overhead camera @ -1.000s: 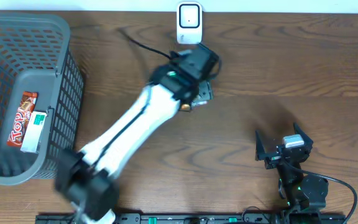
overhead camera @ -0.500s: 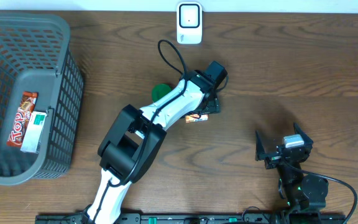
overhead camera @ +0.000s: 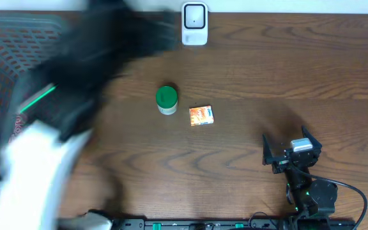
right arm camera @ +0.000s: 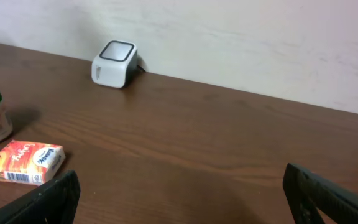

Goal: Scan the item barcode
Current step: 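Reach the left gripper into the basket and grasp the Panadol box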

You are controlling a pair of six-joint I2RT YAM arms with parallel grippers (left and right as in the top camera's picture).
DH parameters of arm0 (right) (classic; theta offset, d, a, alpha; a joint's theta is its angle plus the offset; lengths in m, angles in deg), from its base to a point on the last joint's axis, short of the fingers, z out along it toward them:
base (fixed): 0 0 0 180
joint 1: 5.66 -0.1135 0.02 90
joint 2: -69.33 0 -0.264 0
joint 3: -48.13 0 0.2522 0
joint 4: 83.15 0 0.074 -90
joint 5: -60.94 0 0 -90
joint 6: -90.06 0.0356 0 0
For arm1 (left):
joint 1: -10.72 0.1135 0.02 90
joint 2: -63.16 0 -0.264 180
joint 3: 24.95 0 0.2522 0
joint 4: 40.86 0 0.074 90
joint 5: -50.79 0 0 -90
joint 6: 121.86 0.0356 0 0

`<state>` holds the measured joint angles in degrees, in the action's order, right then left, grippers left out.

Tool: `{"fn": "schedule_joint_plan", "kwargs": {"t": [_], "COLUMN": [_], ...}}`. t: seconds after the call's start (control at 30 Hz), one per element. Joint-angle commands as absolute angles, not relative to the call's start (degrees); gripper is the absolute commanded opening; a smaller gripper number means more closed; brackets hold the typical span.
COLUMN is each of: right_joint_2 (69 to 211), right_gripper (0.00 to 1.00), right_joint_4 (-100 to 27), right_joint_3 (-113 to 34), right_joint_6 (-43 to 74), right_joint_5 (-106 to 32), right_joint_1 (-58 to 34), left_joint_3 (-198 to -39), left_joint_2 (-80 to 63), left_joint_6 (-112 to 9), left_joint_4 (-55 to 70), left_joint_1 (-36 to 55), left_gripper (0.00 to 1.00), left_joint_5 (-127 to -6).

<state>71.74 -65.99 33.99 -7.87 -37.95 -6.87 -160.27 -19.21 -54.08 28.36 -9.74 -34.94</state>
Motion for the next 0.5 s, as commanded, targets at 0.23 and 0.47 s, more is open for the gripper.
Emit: {"fn": "schedule_joint_plan", "kwargs": {"t": [0.23,0.47], "right_joint_2": [71.7,71.7], "right_gripper": [0.99,0.99], "right_joint_4": [-65.8,-65.7], "right_joint_3": [34.1,34.1], "right_joint_6": [-7.3,-7.3], "right_joint_5": [-37.5,-37.5], "right_joint_1": [-7.3,-7.3], "left_joint_3": [-157.3,-147.8], "left_joint_2": [-15.7,-25.8], "left_joint_6": [-62.3,-71.6], "left_joint_4": [44.9,52.5], "left_joint_1": [34.5,43.1], "left_gripper": [0.98,0.97], "left_joint_5": [-29.1,-29.7]}}
